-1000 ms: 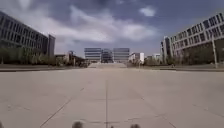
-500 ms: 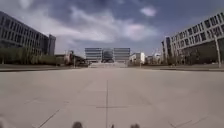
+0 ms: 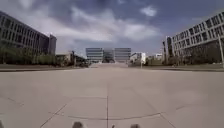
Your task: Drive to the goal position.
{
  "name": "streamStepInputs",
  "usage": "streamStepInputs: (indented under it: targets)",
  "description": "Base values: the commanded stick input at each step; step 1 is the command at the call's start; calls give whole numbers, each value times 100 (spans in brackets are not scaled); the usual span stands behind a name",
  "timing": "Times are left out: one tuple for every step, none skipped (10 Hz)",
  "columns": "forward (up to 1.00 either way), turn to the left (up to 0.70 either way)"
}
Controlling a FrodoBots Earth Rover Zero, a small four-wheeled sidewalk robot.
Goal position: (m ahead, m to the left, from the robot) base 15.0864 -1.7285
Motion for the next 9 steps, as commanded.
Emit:
streamStepInputs:
  targets:
    - [70, -1]
    - [70, -1]
    - [70, -1]
    - [70, -1]
    - [70, -1]
    - [70, -1]
    - [70, -1]
    - [70, -1]
    - [70, -1]
